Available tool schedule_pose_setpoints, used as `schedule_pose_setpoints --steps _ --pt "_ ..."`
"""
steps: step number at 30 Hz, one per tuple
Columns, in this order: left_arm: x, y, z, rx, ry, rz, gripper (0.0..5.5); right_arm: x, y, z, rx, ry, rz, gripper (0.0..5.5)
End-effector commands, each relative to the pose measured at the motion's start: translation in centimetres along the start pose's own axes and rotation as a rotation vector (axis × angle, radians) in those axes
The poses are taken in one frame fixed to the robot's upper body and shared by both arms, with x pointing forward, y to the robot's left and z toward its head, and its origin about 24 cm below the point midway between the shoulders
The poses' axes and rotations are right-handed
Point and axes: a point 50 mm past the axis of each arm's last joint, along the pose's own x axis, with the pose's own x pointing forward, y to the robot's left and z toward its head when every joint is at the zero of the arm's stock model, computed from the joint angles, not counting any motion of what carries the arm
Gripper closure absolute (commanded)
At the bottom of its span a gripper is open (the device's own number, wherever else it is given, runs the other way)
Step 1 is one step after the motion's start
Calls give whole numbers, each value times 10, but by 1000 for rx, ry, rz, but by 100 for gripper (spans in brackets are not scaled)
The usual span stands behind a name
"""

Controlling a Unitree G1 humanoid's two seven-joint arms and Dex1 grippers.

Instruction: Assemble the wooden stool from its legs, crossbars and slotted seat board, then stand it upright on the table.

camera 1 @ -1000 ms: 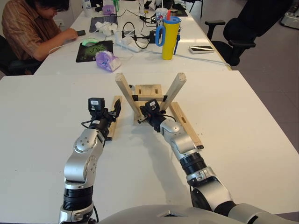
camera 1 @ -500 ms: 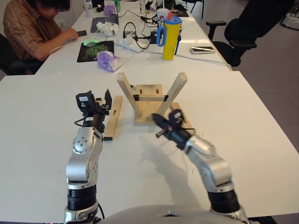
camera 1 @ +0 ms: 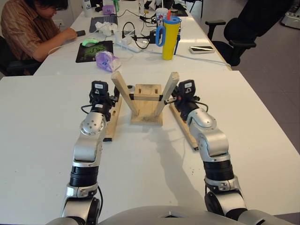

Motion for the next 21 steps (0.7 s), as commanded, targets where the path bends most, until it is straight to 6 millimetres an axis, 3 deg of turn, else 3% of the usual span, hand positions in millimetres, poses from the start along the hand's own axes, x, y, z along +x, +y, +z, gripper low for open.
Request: schedule_pose_setpoints --steps 1,5,9,13,16,19,21 --pt "1 2 -4 8 26 -45 212 -1 -2 -17 -11 84 50 550" --pt "-7 35 -20 37 87 44 212 -1 -24 -15 -24 59 -21 550" --pt "-13 64 -31 113 143 13 212 10 -37 -9 -20 17 14 550" --pt "-20 64 -21 164 115 -418 212 29 -46 11 -83 -83 169 550" --pt "-31 77 -20 244 233 -684 212 40 -40 24 -125 -146 322 550" --pt "-44 90 -18 268 395 -870 212 36 -27 26 -179 -169 515 550" --pt "-58 87 -19 258 499 -991 212 30 -18 24 -209 -177 619 550"
